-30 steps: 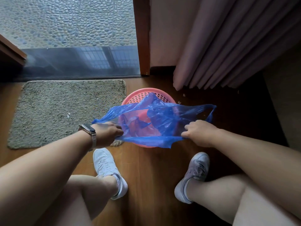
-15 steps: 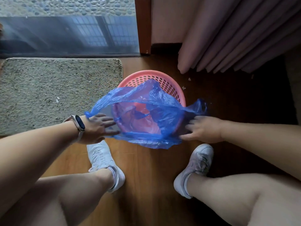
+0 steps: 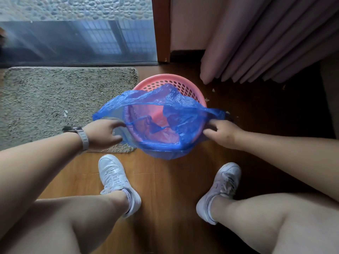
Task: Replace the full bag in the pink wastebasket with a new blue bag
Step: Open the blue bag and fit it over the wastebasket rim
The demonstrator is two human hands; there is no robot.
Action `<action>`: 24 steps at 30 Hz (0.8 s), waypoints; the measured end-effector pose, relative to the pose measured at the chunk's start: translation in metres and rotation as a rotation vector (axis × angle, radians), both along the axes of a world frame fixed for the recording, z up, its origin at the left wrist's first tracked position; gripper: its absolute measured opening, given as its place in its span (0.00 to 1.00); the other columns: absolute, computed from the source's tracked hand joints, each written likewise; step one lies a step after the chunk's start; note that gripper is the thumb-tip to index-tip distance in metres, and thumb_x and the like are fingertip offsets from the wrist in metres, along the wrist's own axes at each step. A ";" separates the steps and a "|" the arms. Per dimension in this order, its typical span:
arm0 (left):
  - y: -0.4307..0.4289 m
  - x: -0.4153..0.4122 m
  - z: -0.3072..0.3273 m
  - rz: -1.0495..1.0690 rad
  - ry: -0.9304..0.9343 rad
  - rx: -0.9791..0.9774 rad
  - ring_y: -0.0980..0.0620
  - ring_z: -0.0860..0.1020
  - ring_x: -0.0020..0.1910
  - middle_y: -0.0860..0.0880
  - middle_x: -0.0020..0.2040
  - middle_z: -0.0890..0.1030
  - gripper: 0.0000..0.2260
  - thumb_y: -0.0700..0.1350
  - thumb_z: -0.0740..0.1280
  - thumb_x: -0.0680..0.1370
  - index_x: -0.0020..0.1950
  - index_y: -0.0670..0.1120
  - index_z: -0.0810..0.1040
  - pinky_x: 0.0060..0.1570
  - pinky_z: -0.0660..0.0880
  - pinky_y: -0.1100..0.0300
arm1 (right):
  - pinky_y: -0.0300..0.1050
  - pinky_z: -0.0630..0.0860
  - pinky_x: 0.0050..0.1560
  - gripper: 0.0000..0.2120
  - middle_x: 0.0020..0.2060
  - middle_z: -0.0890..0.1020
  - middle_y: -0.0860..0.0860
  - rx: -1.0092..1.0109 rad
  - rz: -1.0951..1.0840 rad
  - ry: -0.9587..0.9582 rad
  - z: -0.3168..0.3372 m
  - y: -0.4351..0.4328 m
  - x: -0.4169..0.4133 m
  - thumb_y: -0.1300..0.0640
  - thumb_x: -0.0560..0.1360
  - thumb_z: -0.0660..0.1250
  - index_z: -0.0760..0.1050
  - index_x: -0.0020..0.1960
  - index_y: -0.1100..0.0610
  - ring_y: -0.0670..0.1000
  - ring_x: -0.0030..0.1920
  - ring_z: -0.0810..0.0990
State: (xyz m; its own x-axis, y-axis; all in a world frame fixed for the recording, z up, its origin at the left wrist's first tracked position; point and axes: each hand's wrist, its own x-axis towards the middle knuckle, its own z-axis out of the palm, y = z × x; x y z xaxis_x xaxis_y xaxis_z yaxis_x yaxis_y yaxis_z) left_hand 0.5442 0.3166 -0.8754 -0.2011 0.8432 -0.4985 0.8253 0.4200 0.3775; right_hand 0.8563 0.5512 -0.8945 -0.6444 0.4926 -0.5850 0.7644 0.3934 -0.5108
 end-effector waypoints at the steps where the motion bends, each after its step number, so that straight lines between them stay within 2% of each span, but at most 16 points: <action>1: 0.002 -0.002 0.002 0.085 -0.018 0.008 0.48 0.77 0.59 0.48 0.62 0.79 0.31 0.57 0.57 0.63 0.63 0.49 0.77 0.60 0.72 0.57 | 0.47 0.77 0.53 0.14 0.49 0.82 0.48 -0.023 -0.096 0.037 -0.001 0.001 -0.002 0.44 0.74 0.64 0.76 0.57 0.48 0.50 0.50 0.80; 3: 0.006 -0.003 0.004 0.249 -0.089 0.074 0.49 0.79 0.55 0.48 0.58 0.81 0.29 0.60 0.59 0.65 0.62 0.48 0.77 0.59 0.74 0.55 | 0.45 0.75 0.53 0.18 0.51 0.80 0.47 -0.032 -0.219 0.099 0.000 0.001 -0.007 0.44 0.75 0.66 0.74 0.62 0.49 0.48 0.51 0.78; 5: 0.014 -0.001 0.003 0.348 -0.127 0.134 0.49 0.81 0.52 0.47 0.55 0.82 0.28 0.60 0.65 0.69 0.64 0.46 0.74 0.57 0.76 0.52 | 0.43 0.74 0.52 0.20 0.50 0.78 0.47 0.002 -0.291 0.110 -0.003 0.000 -0.013 0.45 0.74 0.68 0.74 0.63 0.52 0.49 0.52 0.78; 6: 0.018 0.001 0.001 0.361 -0.107 0.149 0.49 0.81 0.51 0.46 0.53 0.82 0.25 0.58 0.68 0.72 0.64 0.45 0.74 0.55 0.76 0.52 | 0.44 0.75 0.54 0.20 0.50 0.78 0.48 0.024 -0.311 0.088 -0.004 -0.001 -0.017 0.46 0.73 0.70 0.74 0.62 0.53 0.50 0.52 0.78; 10: 0.038 0.011 -0.009 0.397 -0.071 0.165 0.49 0.81 0.45 0.49 0.46 0.82 0.19 0.52 0.69 0.75 0.62 0.45 0.75 0.46 0.74 0.57 | 0.50 0.75 0.60 0.22 0.54 0.81 0.55 0.103 -0.289 -0.015 -0.013 -0.005 -0.031 0.50 0.68 0.73 0.73 0.59 0.56 0.57 0.56 0.79; 13: 0.052 0.003 -0.017 0.607 -0.166 0.138 0.46 0.82 0.43 0.47 0.42 0.83 0.19 0.57 0.69 0.74 0.55 0.44 0.78 0.42 0.75 0.55 | 0.46 0.75 0.57 0.23 0.56 0.81 0.56 0.072 -0.311 0.014 -0.014 -0.001 -0.036 0.54 0.70 0.71 0.72 0.63 0.56 0.57 0.56 0.79; 15: 0.061 -0.001 -0.023 0.699 -0.279 0.162 0.55 0.81 0.34 0.53 0.32 0.83 0.16 0.57 0.67 0.74 0.47 0.44 0.80 0.31 0.74 0.62 | 0.43 0.75 0.53 0.22 0.55 0.81 0.55 0.008 -0.352 0.062 -0.016 0.001 -0.038 0.56 0.71 0.70 0.73 0.64 0.56 0.54 0.55 0.80; 17: 0.069 -0.006 -0.027 0.744 -0.407 0.173 0.64 0.74 0.23 0.59 0.24 0.78 0.09 0.51 0.67 0.77 0.43 0.47 0.79 0.24 0.69 0.70 | 0.42 0.75 0.51 0.20 0.52 0.81 0.53 -0.048 -0.386 0.082 -0.023 0.003 -0.037 0.58 0.71 0.70 0.75 0.62 0.56 0.52 0.52 0.81; 19: 0.078 -0.015 -0.031 0.754 -0.488 0.182 0.62 0.72 0.25 0.58 0.26 0.77 0.07 0.51 0.68 0.75 0.42 0.48 0.80 0.25 0.69 0.67 | 0.43 0.77 0.52 0.17 0.50 0.82 0.51 -0.096 -0.394 0.071 -0.030 0.005 -0.035 0.59 0.70 0.71 0.77 0.59 0.55 0.52 0.52 0.82; 22: 0.088 -0.023 -0.046 0.742 -0.527 0.231 0.56 0.74 0.35 0.52 0.38 0.80 0.13 0.54 0.68 0.71 0.49 0.47 0.82 0.33 0.71 0.62 | 0.48 0.80 0.53 0.17 0.49 0.83 0.50 -0.149 -0.401 0.083 -0.038 0.008 -0.032 0.58 0.69 0.72 0.77 0.57 0.53 0.50 0.51 0.82; 24: 0.094 -0.020 -0.057 0.741 -0.509 0.272 0.58 0.76 0.40 0.53 0.44 0.81 0.10 0.52 0.68 0.75 0.52 0.48 0.81 0.38 0.73 0.69 | 0.42 0.79 0.49 0.15 0.48 0.82 0.48 -0.164 -0.399 0.104 -0.041 0.008 -0.032 0.57 0.70 0.71 0.76 0.56 0.52 0.47 0.49 0.82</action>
State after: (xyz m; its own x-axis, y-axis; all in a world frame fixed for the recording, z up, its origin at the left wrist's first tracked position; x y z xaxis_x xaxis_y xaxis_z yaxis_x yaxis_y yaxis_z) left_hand 0.5239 0.4103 -0.9323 -0.5455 0.6878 -0.4789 0.0908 0.6165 0.7821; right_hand 0.8242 0.5592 -0.9352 -0.4823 0.6210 -0.6179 0.7811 -0.0145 -0.6242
